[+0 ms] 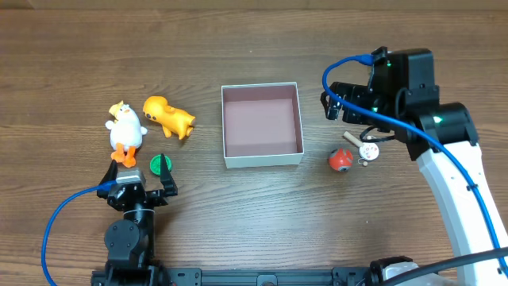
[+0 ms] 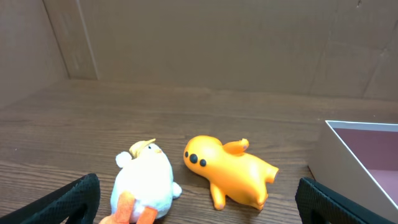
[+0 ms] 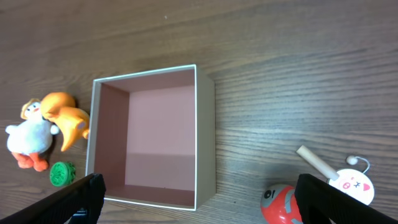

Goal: Pack container
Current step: 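Raise the right arm up and over the right side of the box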

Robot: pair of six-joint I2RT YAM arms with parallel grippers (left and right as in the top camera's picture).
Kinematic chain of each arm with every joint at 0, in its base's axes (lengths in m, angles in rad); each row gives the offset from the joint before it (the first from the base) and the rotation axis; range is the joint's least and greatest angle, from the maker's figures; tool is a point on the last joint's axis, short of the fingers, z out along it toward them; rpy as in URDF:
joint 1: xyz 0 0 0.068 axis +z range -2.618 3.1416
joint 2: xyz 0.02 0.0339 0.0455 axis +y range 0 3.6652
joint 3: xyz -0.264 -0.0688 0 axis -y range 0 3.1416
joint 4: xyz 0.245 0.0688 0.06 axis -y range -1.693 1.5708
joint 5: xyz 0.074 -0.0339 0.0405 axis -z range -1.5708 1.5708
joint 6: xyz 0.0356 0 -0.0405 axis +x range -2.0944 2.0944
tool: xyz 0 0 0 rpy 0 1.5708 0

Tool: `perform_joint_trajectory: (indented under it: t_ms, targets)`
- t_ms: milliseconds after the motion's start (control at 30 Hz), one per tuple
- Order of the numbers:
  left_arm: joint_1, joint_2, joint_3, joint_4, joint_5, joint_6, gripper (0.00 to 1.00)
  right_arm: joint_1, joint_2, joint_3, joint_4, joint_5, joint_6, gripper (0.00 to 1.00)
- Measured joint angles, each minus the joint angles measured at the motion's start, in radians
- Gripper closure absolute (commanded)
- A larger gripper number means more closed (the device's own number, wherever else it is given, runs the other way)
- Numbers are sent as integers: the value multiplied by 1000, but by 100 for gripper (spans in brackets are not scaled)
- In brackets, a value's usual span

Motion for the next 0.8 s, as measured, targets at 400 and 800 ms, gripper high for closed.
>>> perform_joint_trajectory:
  t_ms: [400,800]
  targets:
    - [0,0,0,0,0,0,0,0,63,0,-21,-4,3,0]
    - [0,0,0,0,3,0,0,0,63,0,-21,-5,3,0]
